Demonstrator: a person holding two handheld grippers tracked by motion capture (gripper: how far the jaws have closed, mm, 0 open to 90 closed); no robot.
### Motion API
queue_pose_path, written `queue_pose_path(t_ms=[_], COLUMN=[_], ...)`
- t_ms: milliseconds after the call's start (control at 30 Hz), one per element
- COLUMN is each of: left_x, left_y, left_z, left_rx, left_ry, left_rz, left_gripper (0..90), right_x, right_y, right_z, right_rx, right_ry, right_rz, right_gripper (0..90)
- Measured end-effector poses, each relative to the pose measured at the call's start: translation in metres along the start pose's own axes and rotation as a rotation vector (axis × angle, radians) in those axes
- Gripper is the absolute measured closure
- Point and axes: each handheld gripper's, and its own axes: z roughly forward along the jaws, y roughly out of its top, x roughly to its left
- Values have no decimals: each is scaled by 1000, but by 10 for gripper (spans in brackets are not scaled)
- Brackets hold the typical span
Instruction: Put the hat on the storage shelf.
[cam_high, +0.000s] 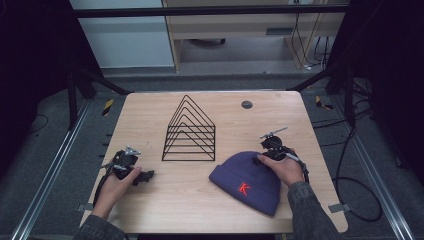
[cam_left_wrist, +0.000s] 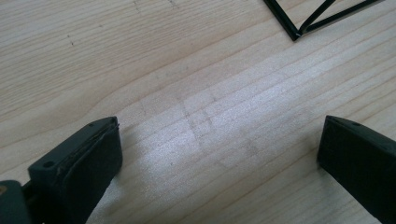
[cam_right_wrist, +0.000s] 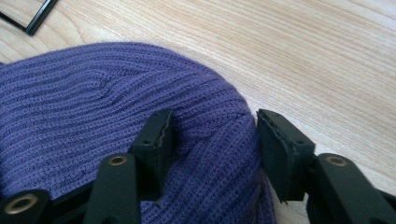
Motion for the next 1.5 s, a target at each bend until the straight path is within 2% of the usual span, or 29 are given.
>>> queue_pose_path(t_ms=[267,367,500,700,800,900,1033,1167,1233,1300,1500], left_x=[-1,-1,-1,-1,-1,-1,-1,-1,-1,-1,1], left_y=[0,1,1,0,0,1,0,1,3,4,4], left_z=[0,1,1,1,1,1,0,-1,-3,-6,-10], left_rx=[-1,-1,-2,-4,-4,-2,-1,-5,-15,-36,-52], left_ry=[-4,-4,-4,-5,-4,-4,-4,-4,14,15,22], left_rz=[-2,2,4,-2,4,3,7,27,41,36,27], left_gripper=[0,0,0,0,0,0,0,22,40,39,41], right_x=[2,3,7,10,15,23,34,45,51,57,72], right_y=[-2,-3,-4,-6,-7,-7,-7,-6,-5,-4,0], right_z=[1,1,-3,-11,-24,-37,-57,-74,-82,-90,-115], right_rx=[-7,-20,-36,-60,-110,-146,-208,-256,-278,-296,-344], right_ry=[13,20,20,21,23,2,9,33,50,61,95], right_rz=[-30,-28,-54,-90,-111,-168,-207,-247,-266,-284,-331], right_gripper=[614,689,779,794,795,795,795,795,796,796,797])
